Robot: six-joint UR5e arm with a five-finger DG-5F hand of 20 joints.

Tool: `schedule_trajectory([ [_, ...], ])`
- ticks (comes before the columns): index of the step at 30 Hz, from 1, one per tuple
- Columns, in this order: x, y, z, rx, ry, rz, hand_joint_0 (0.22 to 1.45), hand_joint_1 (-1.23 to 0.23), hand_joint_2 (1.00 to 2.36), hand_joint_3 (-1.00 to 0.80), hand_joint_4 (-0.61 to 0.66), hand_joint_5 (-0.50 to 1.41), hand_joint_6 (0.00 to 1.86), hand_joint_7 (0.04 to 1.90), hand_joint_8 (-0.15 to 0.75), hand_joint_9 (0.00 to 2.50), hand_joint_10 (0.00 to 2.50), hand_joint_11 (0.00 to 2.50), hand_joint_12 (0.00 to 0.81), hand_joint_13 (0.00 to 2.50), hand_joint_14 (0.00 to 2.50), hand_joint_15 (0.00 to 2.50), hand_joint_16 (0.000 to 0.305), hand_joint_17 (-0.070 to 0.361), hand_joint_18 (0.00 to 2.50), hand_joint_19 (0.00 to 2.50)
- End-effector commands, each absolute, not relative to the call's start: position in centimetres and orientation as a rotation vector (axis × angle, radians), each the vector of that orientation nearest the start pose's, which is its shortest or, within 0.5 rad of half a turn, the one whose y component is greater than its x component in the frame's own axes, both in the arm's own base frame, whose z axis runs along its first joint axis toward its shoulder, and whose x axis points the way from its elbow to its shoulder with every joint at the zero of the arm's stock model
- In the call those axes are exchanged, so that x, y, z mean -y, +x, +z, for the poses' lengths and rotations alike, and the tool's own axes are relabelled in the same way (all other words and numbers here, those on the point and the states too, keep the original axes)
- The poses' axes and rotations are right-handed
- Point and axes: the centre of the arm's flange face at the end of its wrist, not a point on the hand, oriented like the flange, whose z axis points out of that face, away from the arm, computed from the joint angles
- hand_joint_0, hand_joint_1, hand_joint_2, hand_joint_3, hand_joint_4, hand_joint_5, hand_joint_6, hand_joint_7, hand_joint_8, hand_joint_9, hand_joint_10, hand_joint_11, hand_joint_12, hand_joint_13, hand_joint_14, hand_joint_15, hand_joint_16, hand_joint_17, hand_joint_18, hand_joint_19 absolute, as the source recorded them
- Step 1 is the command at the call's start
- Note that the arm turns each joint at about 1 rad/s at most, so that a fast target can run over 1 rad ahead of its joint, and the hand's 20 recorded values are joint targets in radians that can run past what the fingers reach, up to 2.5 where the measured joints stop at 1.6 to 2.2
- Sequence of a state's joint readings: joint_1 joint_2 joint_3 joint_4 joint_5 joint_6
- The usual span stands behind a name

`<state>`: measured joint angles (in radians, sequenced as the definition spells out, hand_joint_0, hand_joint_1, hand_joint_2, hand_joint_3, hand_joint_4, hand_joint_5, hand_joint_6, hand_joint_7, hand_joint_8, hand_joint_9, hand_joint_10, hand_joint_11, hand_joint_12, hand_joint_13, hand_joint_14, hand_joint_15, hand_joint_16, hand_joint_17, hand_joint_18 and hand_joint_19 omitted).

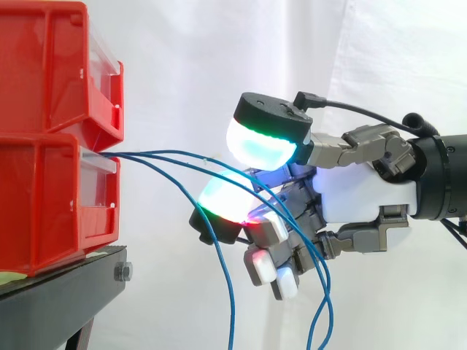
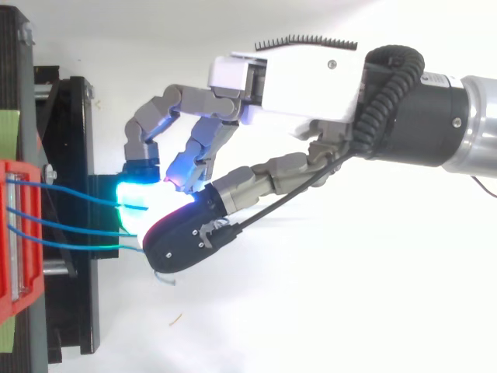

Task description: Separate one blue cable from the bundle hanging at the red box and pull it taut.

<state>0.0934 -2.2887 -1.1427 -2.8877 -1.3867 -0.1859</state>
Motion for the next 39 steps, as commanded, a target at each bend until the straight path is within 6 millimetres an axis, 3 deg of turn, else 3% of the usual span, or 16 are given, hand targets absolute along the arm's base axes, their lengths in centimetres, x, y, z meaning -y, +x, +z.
schedule_trajectory([
  [1, 8.08, 76.09, 26.77, -1.259, 1.136, 0.986, 0.64, -0.76, 1.01, -0.38, 0.08, -0.16, 0.89, 1.00, 0.316, 1.03, 0.02, 0.94, 0.351, 0.97, 0.02, 0.66, 0.044, 0.099, 0.86, 0.73],
  [4, 8.08, 76.11, 26.78, -1.257, 1.135, 0.986, 0.68, -0.88, 1.01, -0.38, 0.07, -0.19, 0.91, 0.98, 0.304, 0.96, 0.01, 0.96, 0.345, 0.94, 0.02, 0.64, 0.045, 0.101, 0.86, 0.71],
  [10, 8.08, 76.11, 26.78, -1.257, 1.135, 0.986, 0.75, -0.95, 1.00, -0.50, 0.11, -0.19, 0.92, 0.94, 0.300, 0.94, 0.02, 0.96, 0.345, 0.93, 0.02, 0.63, 0.045, 0.102, 0.87, 0.64],
  [16, 7.96, 76.12, 26.78, -1.258, 1.135, 0.989, 0.64, -0.98, 1.00, -0.50, 0.12, -0.17, 0.90, 0.97, 0.302, 0.94, 0.01, 0.96, 0.338, 0.92, 0.02, 0.64, 0.045, 0.101, 0.86, 0.64],
  [19, 8.08, 76.11, 26.78, -1.257, 1.136, 0.988, 0.51, -0.89, 1.00, -0.50, 0.14, -0.16, 0.88, 0.99, 0.319, 0.97, 0.01, 0.93, 0.361, 0.93, 0.02, 0.63, 0.048, 0.108, 0.88, 0.68],
  [21, 7.96, 76.12, 26.78, -1.258, 1.135, 0.989, 0.47, -0.69, 1.00, -0.50, 0.16, -0.14, 0.85, 0.96, 0.342, 1.03, 0.01, 0.85, 0.379, 0.96, 0.02, 0.62, 0.051, 0.114, 0.90, 0.69],
  [24, 8.08, 76.11, 26.78, -1.256, 1.137, 0.989, 0.48, -0.52, 1.00, -0.50, 0.15, -0.12, 0.79, 1.01, 0.344, 1.10, 0.01, 0.84, 0.379, 0.99, 0.02, 0.63, 0.050, 0.112, 0.91, 0.71],
  [27, 7.96, 76.12, 26.78, -1.257, 1.136, 0.990, 0.57, -0.31, 1.00, -0.50, 0.11, -0.11, 0.77, 1.08, 0.310, 1.13, 0.02, 0.84, 0.348, 0.99, 0.02, 0.65, 0.043, 0.098, 0.85, 0.78],
  [29, 7.98, 76.12, 26.78, -1.256, 1.137, 0.989, 0.60, -0.33, 1.00, -0.50, 0.12, -0.10, 0.76, 1.12, 0.313, 1.14, 0.02, 0.86, 0.352, 1.00, 0.02, 0.66, 0.043, 0.096, 0.85, 0.79],
  [30, 7.97, 76.15, 26.86, -1.255, 1.136, 0.989, 0.62, -0.41, 1.00, -0.50, 0.12, -0.12, 0.79, 1.10, 0.317, 1.14, 0.02, 0.86, 0.354, 1.00, 0.02, 0.65, 0.043, 0.096, 0.85, 0.78],
  [34, 8.00, 76.13, 26.80, -1.253, 1.138, 0.987, 0.60, -0.50, 1.01, -0.30, 0.15, -0.15, 0.84, 1.01, 0.333, 1.11, 0.02, 0.90, 0.369, 0.99, 0.02, 0.67, 0.046, 0.103, 0.85, 0.79],
  [36, 8.05, 76.16, 26.87, -1.248, 1.139, 0.984, 0.60, -0.62, 1.01, -0.22, 0.19, -0.17, 0.87, 0.96, 0.356, 1.07, 0.01, 0.92, 0.392, 0.99, 0.02, 0.65, 0.052, 0.117, 0.90, 0.76],
  [39, 8.06, 76.14, 26.68, -1.250, 1.142, 0.982, 0.61, -0.70, 1.01, -0.18, 0.19, -0.19, 0.89, 0.92, 0.363, 1.05, 0.01, 0.93, 0.403, 1.00, 0.02, 0.65, 0.055, 0.123, 0.92, 0.74],
])
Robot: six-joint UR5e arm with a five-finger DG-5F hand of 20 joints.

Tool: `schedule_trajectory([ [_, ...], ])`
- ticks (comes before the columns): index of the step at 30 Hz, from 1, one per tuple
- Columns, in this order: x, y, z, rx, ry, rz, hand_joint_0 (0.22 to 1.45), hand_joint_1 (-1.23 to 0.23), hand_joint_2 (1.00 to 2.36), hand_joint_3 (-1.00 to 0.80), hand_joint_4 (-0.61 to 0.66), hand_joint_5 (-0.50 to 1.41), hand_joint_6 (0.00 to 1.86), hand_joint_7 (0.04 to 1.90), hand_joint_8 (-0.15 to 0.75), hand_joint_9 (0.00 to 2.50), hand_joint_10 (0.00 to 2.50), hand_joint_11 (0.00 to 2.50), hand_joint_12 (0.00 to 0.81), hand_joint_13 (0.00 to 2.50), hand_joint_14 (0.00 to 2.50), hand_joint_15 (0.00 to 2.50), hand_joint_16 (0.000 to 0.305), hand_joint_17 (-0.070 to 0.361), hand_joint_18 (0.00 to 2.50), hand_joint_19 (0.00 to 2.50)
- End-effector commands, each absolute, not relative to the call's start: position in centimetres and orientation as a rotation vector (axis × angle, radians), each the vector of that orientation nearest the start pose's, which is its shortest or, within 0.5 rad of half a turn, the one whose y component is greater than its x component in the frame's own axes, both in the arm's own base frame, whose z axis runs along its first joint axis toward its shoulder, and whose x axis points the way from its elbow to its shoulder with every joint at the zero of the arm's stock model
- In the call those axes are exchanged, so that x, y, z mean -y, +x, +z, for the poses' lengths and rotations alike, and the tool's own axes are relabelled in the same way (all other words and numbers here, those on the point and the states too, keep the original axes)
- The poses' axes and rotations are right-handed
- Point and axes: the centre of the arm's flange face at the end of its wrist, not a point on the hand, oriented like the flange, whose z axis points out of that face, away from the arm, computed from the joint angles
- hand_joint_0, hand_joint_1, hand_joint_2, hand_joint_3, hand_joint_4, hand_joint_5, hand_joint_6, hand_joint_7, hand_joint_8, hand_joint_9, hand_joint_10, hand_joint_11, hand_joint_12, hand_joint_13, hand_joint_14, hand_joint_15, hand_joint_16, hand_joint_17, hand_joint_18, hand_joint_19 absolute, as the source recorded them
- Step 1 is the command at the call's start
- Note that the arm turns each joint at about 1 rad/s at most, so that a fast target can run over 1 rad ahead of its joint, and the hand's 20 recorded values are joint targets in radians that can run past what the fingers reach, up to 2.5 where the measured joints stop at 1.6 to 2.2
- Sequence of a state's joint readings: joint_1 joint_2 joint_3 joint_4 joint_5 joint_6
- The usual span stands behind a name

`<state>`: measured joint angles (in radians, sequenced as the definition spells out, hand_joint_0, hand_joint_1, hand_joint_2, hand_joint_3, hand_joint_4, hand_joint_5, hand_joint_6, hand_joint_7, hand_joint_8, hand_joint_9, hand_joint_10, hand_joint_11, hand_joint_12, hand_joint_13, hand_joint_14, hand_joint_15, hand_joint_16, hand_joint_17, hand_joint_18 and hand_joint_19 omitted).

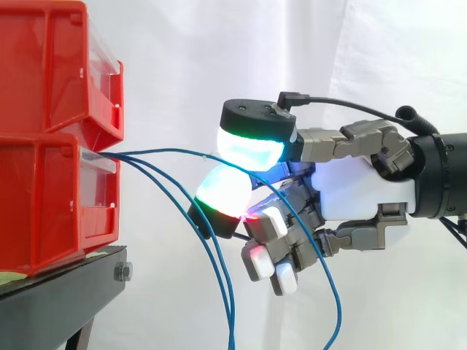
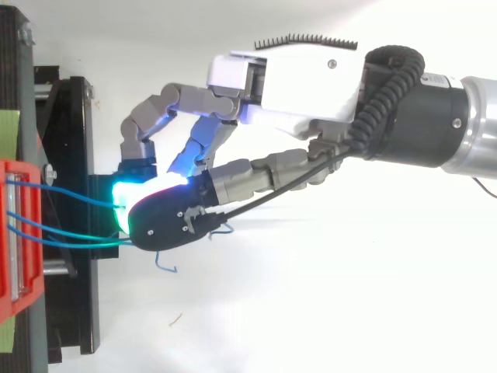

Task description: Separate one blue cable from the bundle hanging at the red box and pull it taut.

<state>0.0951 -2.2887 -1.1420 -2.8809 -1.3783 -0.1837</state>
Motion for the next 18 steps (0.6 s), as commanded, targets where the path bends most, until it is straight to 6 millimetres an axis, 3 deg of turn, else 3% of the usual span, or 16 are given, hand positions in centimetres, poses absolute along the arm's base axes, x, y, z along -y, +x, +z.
schedule_trajectory([
  [1, 8.07, 76.13, 26.80, -1.248, 1.142, 0.984, 0.61, -0.72, 1.01, -0.18, 0.18, -0.19, 0.90, 0.91, 0.361, 1.04, 0.01, 0.93, 0.403, 0.99, 0.02, 0.65, 0.054, 0.122, 0.92, 0.74],
  [8, 8.07, 76.13, 26.80, -1.248, 1.142, 0.984, 0.65, -0.80, 1.01, -0.18, 0.11, -0.21, 0.92, 0.90, 0.323, 0.97, 0.01, 0.97, 0.366, 0.96, 0.02, 0.65, 0.049, 0.110, 0.87, 0.73],
  [12, 8.12, 76.14, 26.81, -1.236, 1.154, 0.990, 0.64, -0.81, 1.01, -0.30, 0.14, -0.21, 0.91, 0.87, 0.309, 0.96, 0.01, 0.97, 0.353, 0.95, 0.02, 0.66, 0.047, 0.105, 0.86, 0.74],
  [15, 8.05, 76.25, 26.83, -1.202, 1.187, 1.014, 0.61, -0.72, 1.00, -0.49, 0.17, -0.20, 0.88, 0.88, 0.319, 1.00, 0.01, 0.94, 0.358, 0.96, 0.02, 0.65, 0.047, 0.105, 0.86, 0.74],
  [18, 7.98, 76.25, 26.79, -1.133, 1.267, 1.070, 0.57, -0.65, 1.00, -0.50, 0.20, -0.20, 0.85, 0.86, 0.331, 1.00, 0.01, 0.93, 0.369, 0.96, 0.02, 0.65, 0.048, 0.108, 0.87, 0.73],
])
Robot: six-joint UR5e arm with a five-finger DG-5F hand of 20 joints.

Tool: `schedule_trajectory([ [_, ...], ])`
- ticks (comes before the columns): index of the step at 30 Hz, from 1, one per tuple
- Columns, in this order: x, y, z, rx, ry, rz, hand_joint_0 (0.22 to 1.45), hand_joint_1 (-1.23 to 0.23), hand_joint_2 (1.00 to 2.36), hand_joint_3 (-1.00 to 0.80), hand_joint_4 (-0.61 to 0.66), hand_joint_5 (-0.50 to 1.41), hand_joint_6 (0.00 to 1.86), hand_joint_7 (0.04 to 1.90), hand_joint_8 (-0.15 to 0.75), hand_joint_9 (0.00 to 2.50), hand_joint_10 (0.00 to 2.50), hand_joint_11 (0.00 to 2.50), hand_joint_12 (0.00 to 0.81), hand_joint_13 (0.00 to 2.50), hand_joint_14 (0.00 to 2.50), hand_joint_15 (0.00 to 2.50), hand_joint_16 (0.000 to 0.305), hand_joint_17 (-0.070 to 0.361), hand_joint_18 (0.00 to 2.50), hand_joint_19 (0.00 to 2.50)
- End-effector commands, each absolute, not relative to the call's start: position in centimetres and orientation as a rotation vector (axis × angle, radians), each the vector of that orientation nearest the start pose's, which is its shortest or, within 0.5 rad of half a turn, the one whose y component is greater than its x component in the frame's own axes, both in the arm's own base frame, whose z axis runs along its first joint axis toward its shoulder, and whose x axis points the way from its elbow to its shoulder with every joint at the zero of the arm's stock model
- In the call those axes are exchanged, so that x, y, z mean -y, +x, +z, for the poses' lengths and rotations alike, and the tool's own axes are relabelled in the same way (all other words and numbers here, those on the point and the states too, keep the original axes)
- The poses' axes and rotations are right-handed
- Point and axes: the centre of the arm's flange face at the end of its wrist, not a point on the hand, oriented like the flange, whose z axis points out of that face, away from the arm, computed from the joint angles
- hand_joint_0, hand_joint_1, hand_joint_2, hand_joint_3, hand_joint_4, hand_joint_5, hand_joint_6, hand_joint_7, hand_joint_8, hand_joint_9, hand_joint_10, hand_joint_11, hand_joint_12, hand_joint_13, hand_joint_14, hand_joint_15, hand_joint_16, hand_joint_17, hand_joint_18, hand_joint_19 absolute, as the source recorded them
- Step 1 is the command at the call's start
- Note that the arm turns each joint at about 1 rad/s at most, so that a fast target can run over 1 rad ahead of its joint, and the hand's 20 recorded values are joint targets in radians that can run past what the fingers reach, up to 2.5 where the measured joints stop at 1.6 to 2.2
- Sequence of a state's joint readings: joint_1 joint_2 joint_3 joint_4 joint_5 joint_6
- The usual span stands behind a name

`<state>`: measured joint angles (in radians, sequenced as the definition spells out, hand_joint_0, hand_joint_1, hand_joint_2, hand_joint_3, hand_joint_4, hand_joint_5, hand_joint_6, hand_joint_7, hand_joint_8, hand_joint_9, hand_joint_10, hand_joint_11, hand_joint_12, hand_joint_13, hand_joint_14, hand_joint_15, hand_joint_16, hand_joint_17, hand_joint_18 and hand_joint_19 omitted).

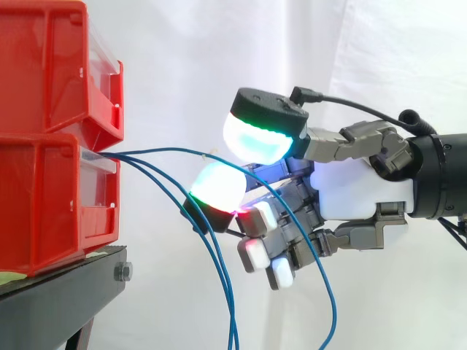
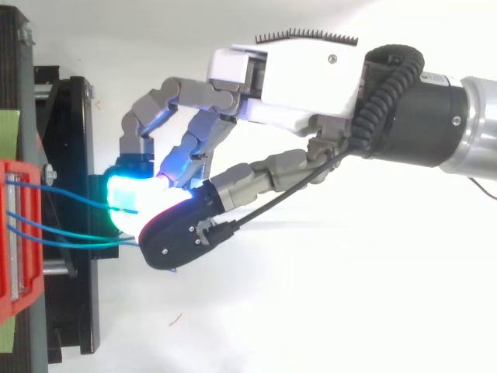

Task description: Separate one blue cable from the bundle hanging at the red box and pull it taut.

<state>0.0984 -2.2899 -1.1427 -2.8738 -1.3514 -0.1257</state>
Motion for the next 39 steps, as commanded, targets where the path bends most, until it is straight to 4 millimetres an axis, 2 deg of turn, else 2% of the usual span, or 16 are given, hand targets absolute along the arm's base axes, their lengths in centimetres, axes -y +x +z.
schedule_trajectory([
  [1, 7.90, 76.26, 26.79, -1.126, 1.275, 1.077, 0.56, -0.63, 1.00, -0.50, 0.20, -0.20, 0.85, 0.86, 0.330, 1.00, 0.01, 0.93, 0.370, 0.96, 0.02, 0.64, 0.048, 0.108, 0.88, 0.73],
  [8, 7.67, 76.25, 26.89, -1.121, 1.283, 1.089, 0.55, -0.63, 1.00, -0.50, 0.20, -0.19, 0.84, 0.87, 0.339, 1.02, 0.01, 0.92, 0.374, 0.97, 0.02, 0.64, 0.048, 0.109, 0.88, 0.74],
  [12, 7.67, 76.27, 26.77, -1.122, 1.284, 1.088, 0.60, -0.69, 1.00, -0.50, 0.17, -0.19, 0.85, 0.90, 0.333, 1.03, 0.01, 0.91, 0.367, 0.97, 0.02, 0.65, 0.047, 0.106, 0.87, 0.75],
  [19, 7.67, 76.25, 26.76, -1.123, 1.285, 1.087, 0.62, -0.76, 1.01, -0.20, 0.08, -0.19, 0.92, 0.95, 0.350, 1.04, 0.01, 0.95, 0.382, 0.99, 0.02, 0.64, 0.050, 0.113, 0.91, 0.71],
  [25, 7.65, 76.24, 26.74, -1.126, 1.285, 1.088, 0.64, -0.80, 1.02, -0.13, 0.04, -0.20, 0.93, 1.05, 0.341, 1.02, 0.01, 0.96, 0.380, 0.98, 0.02, 0.64, 0.050, 0.112, 0.91, 0.72],
  [29, 7.66, 76.19, 26.66, -1.129, 1.286, 1.085, 0.63, -0.78, 1.01, -0.23, 0.09, -0.20, 0.94, 0.97, 0.325, 1.01, 0.01, 0.96, 0.367, 0.96, 0.02, 0.65, 0.048, 0.107, 0.87, 0.75],
  [30, 7.66, 76.20, 26.67, -1.129, 1.283, 1.083, 0.62, -0.74, 1.01, -0.34, 0.11, -0.19, 0.93, 0.96, 0.321, 1.01, 0.01, 0.96, 0.360, 0.96, 0.02, 0.66, 0.047, 0.105, 0.86, 0.76],
  [33, 7.66, 76.22, 26.69, -1.130, 1.280, 1.082, 0.60, -0.65, 1.00, -0.50, 0.13, -0.18, 0.92, 0.97, 0.332, 1.04, 0.01, 0.93, 0.366, 0.97, 0.02, 0.65, 0.047, 0.105, 0.87, 0.76],
  [34, 7.67, 76.23, 26.70, -1.129, 1.277, 1.079, 0.59, -0.60, 1.00, -0.50, 0.13, -0.18, 0.91, 0.98, 0.335, 1.06, 0.01, 0.93, 0.365, 0.98, 0.02, 0.65, 0.047, 0.105, 0.87, 0.76],
  [39, 7.67, 76.23, 26.70, -1.129, 1.277, 1.079, 0.58, -0.53, 1.00, -0.50, 0.13, -0.17, 0.90, 1.02, 0.341, 1.11, 0.01, 0.94, 0.369, 1.00, 0.02, 0.66, 0.046, 0.104, 0.88, 0.77],
])
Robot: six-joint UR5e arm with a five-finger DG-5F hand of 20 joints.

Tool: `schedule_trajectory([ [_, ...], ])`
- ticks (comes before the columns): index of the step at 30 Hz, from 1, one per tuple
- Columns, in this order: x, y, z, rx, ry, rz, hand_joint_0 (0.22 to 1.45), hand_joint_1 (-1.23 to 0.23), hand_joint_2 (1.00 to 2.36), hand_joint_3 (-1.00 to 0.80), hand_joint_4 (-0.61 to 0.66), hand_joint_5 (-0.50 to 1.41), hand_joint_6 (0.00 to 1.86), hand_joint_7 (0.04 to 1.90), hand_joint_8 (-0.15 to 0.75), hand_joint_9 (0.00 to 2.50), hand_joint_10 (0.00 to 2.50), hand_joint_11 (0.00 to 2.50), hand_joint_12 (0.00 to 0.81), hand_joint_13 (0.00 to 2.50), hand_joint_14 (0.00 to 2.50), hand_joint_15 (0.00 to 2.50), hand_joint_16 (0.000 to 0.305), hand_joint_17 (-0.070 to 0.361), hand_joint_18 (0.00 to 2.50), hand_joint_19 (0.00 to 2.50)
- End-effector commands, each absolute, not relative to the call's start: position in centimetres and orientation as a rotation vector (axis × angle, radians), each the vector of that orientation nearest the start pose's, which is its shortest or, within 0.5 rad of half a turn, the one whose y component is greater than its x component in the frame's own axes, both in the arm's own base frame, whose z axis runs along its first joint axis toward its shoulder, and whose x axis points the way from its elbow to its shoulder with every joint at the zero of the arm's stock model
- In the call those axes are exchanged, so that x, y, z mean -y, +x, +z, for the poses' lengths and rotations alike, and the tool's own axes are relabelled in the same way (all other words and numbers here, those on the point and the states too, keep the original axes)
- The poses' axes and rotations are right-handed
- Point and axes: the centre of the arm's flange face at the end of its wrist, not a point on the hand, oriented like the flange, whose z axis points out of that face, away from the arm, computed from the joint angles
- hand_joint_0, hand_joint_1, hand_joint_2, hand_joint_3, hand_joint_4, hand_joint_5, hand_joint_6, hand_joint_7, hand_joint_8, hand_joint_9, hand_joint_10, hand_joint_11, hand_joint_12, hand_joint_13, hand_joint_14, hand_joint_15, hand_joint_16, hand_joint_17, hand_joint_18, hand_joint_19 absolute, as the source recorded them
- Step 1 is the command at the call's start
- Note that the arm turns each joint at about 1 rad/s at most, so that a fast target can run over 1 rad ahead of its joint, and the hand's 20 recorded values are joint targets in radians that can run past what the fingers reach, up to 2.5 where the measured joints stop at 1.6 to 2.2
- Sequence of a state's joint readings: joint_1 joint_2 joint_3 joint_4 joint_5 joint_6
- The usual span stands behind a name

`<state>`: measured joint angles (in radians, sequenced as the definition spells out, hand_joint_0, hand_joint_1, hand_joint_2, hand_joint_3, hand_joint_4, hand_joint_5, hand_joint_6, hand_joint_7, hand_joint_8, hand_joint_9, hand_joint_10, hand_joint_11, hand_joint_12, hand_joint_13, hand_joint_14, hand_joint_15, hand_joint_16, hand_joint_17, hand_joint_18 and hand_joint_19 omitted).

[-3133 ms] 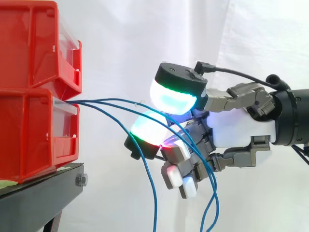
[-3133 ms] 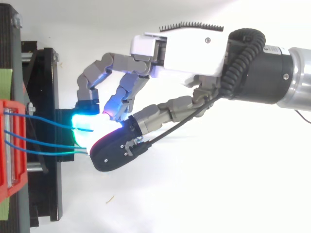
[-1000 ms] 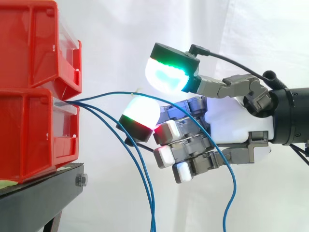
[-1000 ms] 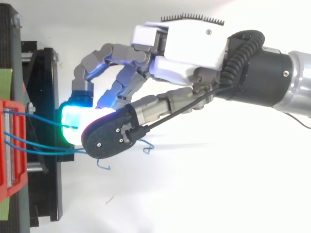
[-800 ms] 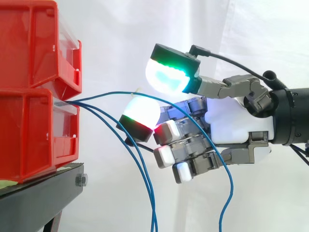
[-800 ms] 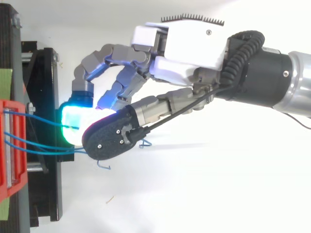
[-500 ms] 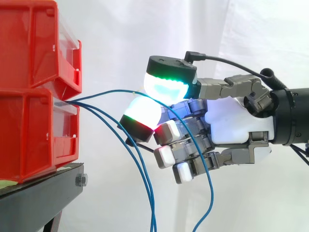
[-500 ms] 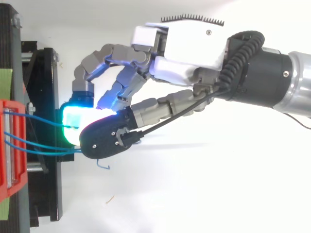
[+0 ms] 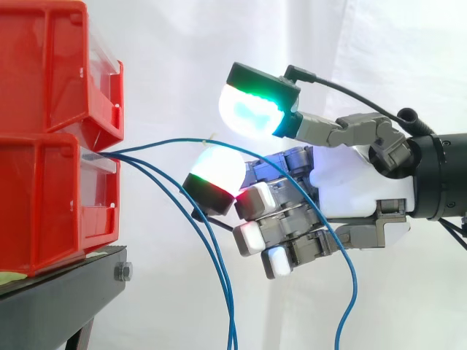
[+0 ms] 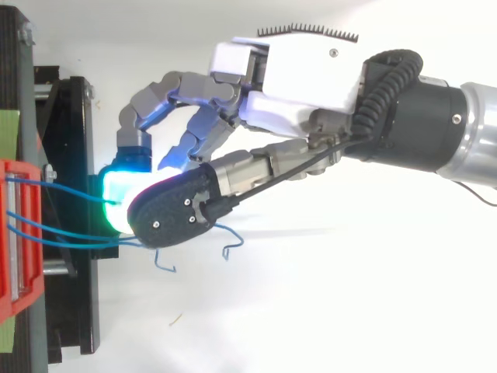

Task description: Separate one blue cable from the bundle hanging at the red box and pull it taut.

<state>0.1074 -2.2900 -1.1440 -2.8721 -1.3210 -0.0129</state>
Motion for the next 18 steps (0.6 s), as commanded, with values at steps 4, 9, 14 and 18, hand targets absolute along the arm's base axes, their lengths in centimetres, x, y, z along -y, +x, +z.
schedule_trajectory([
  [4, 7.70, 76.23, 26.70, -1.127, 1.279, 1.077, 0.60, -0.58, 1.00, -0.49, 0.13, -0.16, 0.90, 1.06, 0.343, 1.13, 0.02, 0.95, 0.372, 1.01, 0.02, 0.66, 0.046, 0.104, 0.88, 0.79],
  [9, 7.70, 76.23, 26.70, -1.127, 1.279, 1.077, 0.61, -0.73, 1.01, -0.30, 0.12, -0.16, 0.91, 1.09, 0.353, 1.13, 0.01, 0.95, 0.384, 1.02, 0.02, 0.66, 0.049, 0.109, 0.91, 0.77],
  [14, 7.70, 76.23, 26.70, -1.127, 1.279, 1.077, 0.62, -0.78, 1.01, -0.14, 0.03, -0.14, 0.93, 1.12, 0.366, 1.13, 0.01, 0.95, 0.395, 1.02, 0.02, 0.65, 0.051, 0.115, 0.94, 0.74],
  [18, 7.70, 76.20, 26.63, -1.128, 1.280, 1.076, 0.63, -0.80, 1.01, -0.10, -0.02, -0.14, 0.93, 1.17, 0.367, 1.14, 0.01, 0.96, 0.391, 1.02, 0.02, 0.64, 0.052, 0.116, 0.94, 0.72],
])
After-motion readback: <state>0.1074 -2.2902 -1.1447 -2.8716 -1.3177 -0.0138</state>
